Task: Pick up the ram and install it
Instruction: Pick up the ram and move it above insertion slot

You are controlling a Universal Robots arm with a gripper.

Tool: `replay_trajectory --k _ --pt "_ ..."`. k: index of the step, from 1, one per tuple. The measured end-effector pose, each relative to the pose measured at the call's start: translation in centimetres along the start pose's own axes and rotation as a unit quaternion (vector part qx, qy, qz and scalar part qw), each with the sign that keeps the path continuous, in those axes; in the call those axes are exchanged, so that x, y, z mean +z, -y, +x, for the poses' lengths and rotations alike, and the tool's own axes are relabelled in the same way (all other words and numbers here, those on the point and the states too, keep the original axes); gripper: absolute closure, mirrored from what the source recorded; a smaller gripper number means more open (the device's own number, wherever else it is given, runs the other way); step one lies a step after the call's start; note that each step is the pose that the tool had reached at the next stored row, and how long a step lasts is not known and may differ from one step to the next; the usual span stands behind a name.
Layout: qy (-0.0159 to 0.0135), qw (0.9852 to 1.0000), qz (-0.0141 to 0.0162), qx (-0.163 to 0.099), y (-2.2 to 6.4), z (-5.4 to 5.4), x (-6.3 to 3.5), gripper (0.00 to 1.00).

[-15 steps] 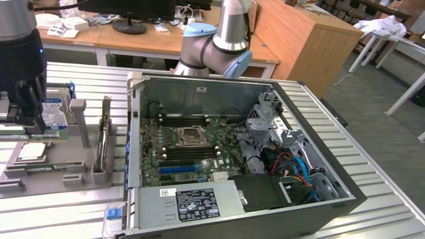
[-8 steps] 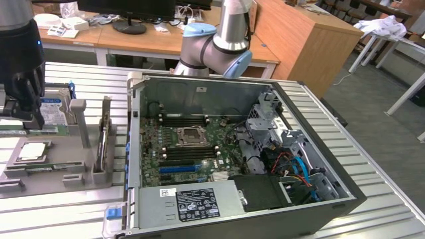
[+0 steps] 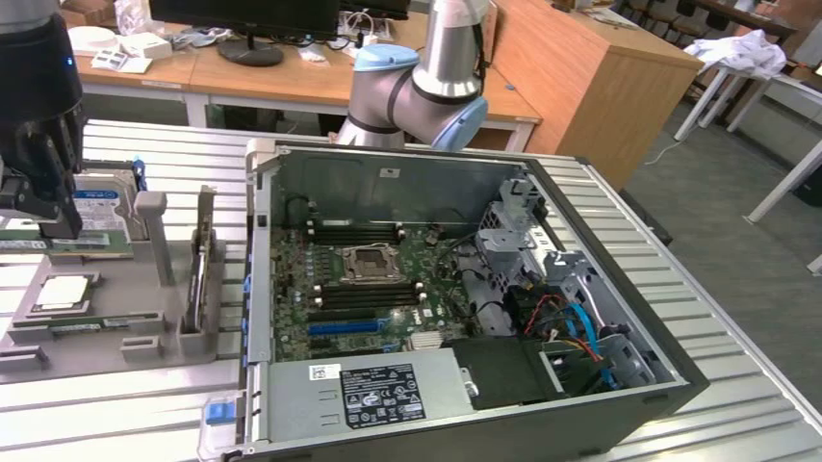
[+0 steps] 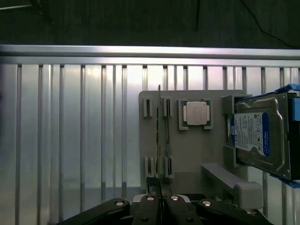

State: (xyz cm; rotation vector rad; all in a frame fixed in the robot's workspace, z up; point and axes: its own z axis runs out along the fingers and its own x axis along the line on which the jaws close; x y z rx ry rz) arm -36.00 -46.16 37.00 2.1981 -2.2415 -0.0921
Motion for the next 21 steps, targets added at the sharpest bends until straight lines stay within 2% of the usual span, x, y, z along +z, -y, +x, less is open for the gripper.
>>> replay_trajectory --k 21 --pt "0.0 1.0 0.0 0.0 -0.06 -0.1 -2.59 0.89"
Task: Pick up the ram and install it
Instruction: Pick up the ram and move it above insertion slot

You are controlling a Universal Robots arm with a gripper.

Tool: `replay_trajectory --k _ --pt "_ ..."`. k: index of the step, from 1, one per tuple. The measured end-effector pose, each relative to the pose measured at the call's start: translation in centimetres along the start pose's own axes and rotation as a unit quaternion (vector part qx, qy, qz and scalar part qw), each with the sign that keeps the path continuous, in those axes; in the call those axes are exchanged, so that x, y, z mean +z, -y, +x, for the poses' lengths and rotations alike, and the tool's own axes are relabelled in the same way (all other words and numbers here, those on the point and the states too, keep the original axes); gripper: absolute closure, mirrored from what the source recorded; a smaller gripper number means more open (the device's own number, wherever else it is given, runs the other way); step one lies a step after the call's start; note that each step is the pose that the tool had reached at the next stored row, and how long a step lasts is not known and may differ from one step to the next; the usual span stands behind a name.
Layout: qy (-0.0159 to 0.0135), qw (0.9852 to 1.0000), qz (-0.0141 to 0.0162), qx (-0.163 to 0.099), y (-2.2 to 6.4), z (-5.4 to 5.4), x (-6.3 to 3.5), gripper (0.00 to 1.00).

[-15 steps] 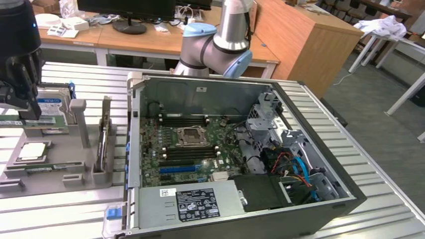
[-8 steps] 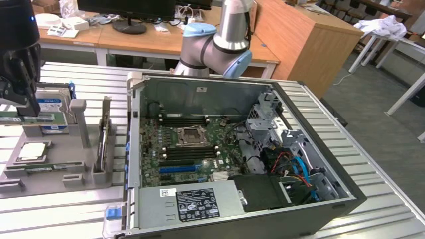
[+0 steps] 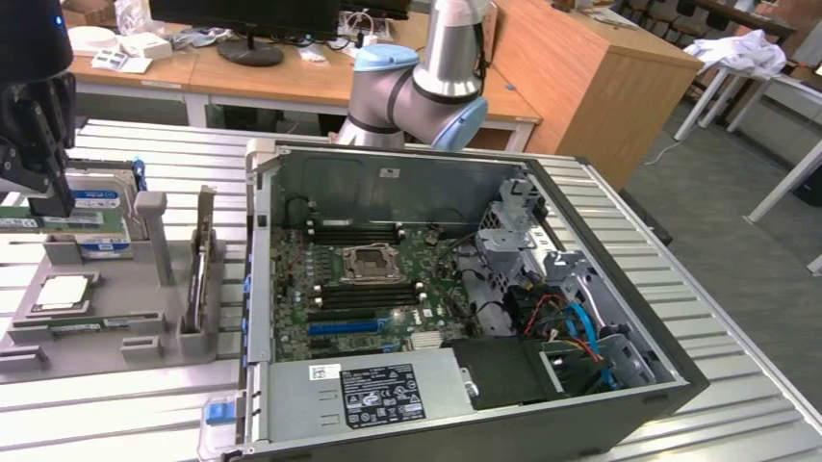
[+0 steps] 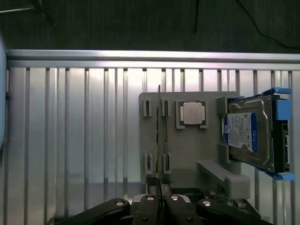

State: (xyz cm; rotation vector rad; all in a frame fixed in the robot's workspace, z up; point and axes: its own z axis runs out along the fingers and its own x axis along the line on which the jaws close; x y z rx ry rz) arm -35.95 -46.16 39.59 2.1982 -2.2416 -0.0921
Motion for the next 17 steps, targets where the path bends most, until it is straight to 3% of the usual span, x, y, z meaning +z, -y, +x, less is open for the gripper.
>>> replay_trajectory --k 9,17 --pt "0.0 1.0 0.0 0.0 -0.03 -0.04 -0.87 0.89" --pt "0.0 1.0 0.0 0.0 -0.03 -0.04 -0.93 0.89"
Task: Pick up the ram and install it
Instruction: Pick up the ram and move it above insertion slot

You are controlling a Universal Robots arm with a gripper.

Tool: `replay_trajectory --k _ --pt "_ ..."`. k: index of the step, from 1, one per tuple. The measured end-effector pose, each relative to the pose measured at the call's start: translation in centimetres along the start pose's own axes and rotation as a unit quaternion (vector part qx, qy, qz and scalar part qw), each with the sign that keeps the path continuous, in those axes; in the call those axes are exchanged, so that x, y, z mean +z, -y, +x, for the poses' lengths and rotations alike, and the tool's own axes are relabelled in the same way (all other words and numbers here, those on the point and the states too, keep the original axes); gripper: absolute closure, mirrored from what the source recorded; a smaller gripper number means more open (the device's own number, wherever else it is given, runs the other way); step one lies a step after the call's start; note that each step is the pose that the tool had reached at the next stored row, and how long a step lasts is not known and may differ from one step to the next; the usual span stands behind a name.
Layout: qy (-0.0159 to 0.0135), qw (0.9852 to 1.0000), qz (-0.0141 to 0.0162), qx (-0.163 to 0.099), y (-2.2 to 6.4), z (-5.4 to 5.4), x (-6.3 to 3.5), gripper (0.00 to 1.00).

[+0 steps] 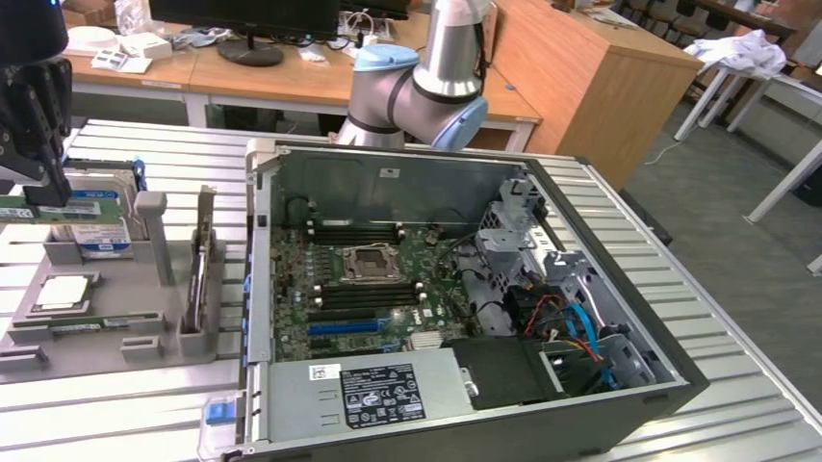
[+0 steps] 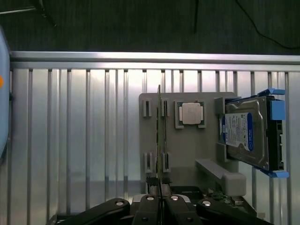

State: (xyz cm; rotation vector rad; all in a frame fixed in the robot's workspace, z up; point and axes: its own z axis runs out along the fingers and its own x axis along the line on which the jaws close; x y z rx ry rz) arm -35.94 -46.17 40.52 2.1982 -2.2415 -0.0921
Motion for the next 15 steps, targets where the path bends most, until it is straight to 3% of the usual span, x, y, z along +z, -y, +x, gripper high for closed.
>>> replay_trajectory --k 8,15 --pt "0.0 1.0 0.0 0.0 0.39 0.0 -0.02 0.89" --pt "0.0 1.0 0.0 0.0 1.35 0.0 -0.06 0.89"
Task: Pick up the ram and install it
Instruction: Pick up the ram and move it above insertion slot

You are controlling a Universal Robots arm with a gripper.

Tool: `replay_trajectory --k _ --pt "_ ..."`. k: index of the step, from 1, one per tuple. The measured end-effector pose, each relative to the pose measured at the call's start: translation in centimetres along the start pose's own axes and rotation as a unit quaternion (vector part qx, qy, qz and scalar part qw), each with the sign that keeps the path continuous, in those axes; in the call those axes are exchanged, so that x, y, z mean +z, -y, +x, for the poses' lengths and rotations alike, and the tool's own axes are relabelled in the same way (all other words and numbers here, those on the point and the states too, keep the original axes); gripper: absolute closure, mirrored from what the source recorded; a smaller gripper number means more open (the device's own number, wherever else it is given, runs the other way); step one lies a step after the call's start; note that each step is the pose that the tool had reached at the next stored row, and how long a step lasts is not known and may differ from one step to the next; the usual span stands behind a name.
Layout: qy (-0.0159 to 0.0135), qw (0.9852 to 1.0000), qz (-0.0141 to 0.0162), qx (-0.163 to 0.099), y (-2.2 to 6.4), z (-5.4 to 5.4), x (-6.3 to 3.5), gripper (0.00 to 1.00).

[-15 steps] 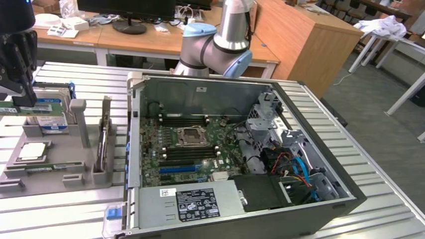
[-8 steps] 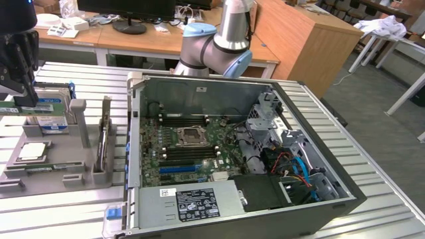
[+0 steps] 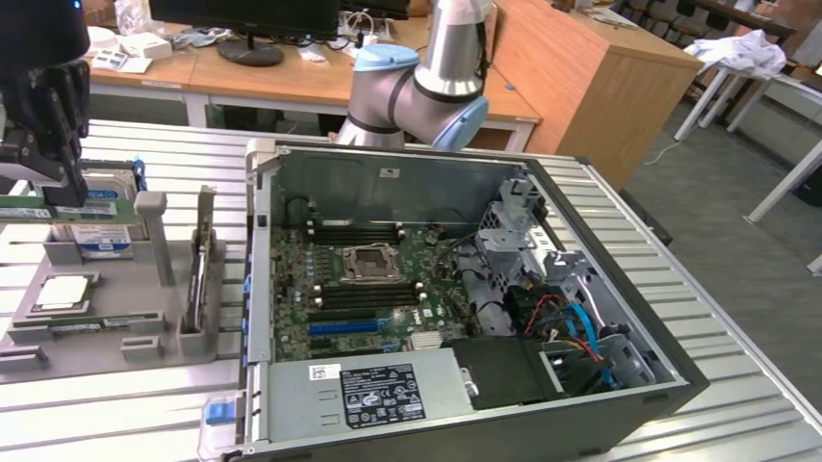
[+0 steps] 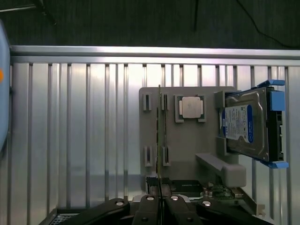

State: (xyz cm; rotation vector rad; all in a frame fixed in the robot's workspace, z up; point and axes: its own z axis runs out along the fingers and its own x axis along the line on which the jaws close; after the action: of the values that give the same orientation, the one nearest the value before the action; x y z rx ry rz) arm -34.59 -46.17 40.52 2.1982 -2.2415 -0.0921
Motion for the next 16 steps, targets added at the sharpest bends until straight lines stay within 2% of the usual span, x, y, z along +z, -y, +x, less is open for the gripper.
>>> replay_trajectory --k 16 --pt "0.0 1.0 0.0 0.0 2.91 -0.1 -0.12 0.89"
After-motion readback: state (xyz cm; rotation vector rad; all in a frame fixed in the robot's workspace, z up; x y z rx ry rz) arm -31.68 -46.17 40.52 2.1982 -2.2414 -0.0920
